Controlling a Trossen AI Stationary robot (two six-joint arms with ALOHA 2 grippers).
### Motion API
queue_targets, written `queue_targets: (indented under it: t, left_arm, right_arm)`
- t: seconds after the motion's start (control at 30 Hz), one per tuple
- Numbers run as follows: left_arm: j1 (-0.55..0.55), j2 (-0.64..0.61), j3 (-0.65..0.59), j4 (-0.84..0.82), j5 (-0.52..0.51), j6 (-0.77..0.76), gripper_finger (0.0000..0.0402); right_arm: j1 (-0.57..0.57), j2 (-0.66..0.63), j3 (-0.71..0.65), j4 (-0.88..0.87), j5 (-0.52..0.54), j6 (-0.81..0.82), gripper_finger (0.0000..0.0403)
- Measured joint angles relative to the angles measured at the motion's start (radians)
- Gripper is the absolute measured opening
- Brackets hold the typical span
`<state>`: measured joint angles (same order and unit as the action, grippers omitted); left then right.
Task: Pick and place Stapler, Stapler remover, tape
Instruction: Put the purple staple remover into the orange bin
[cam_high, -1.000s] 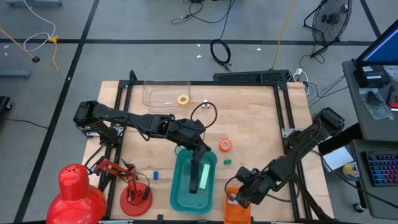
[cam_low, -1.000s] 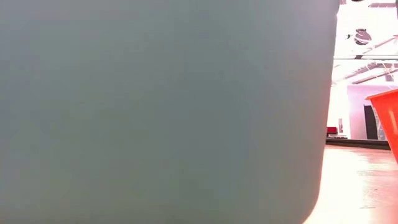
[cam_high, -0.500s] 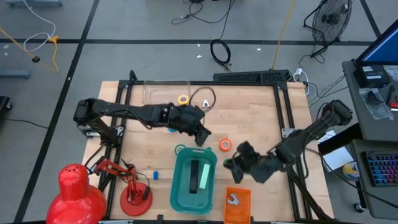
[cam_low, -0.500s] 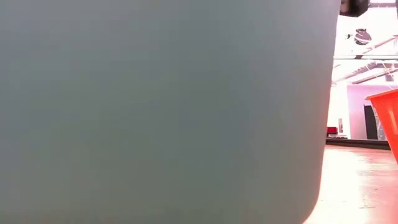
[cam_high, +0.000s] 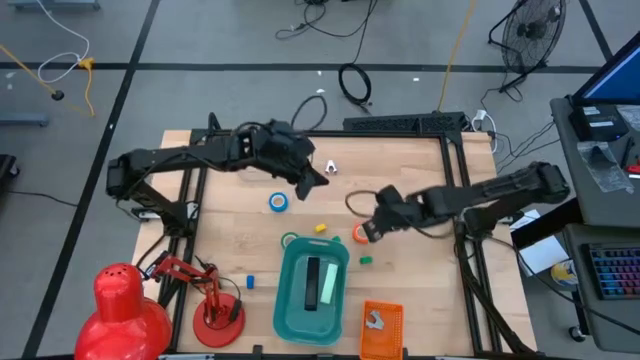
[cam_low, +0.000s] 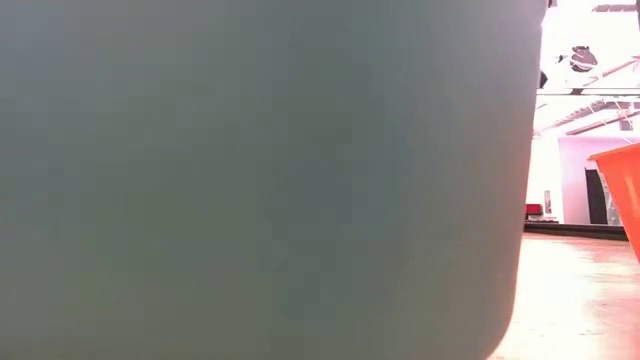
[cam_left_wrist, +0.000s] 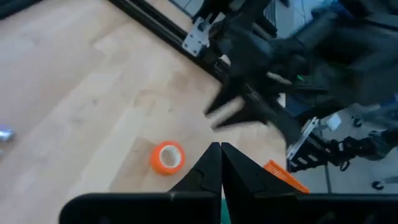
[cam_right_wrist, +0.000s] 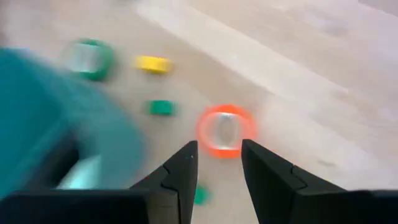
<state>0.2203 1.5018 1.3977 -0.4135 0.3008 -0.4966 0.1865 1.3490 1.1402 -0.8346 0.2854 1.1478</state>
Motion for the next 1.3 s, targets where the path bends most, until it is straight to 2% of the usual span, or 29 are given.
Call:
queue_targets:
  t: [0.13, 0.33, 0.5, 0.7, 0.77, 0.9, 0.97, 1.17, 1.3]
  left_arm:
    - [0.038, -0.021, -0.001, -0.038, 0.021, 0.025, 0.0009]
    - [0.063, -0.033, -0.001, -0.088, 0.030, 0.070, 0.0006]
    - [0.064, -0.039, -0.001, -0.092, 0.014, 0.089, 0.0013]
    - [0.064, -0.038, -0.001, -0.106, 0.011, 0.113, 0.0003]
    - [0.071, -0.037, -0.001, -0.126, -0.015, 0.124, 0.0008]
    - [0.096, -0.037, -0.001, -0.210, -0.179, 0.120, 0.0016]
    - [0.124, -0.028, -0.001, -0.224, -0.221, 0.117, 0.0016]
    - [0.239, 0.059, 0.000, -0.230, -0.080, 0.061, 0.0022]
    - [0.254, 0.153, 0.025, -0.241, 0.011, 0.079, 0.0055]
  right_arm:
    - [-0.113, 0.033, -0.024, 0.026, -0.108, -0.053, 0.0124]
    - [-0.199, 0.102, -0.077, 0.114, -0.262, -0.132, 0.0154]
    - [-0.232, 0.157, -0.101, 0.112, -0.311, -0.192, 0.0177]
    - [-0.258, 0.185, -0.119, 0.140, -0.314, -0.233, 0.0187]
    - [-0.266, 0.186, -0.119, 0.144, -0.313, -0.244, 0.0187]
    - [-0.285, 0.185, -0.118, 0.185, -0.290, -0.249, 0.0186]
    - [-0.294, 0.185, -0.118, 0.200, -0.288, -0.251, 0.0187]
    - [-0.299, 0.185, -0.118, 0.221, -0.289, -0.247, 0.0187]
    - [-0.292, 0.185, -0.118, 0.218, -0.290, -0.241, 0.0187]
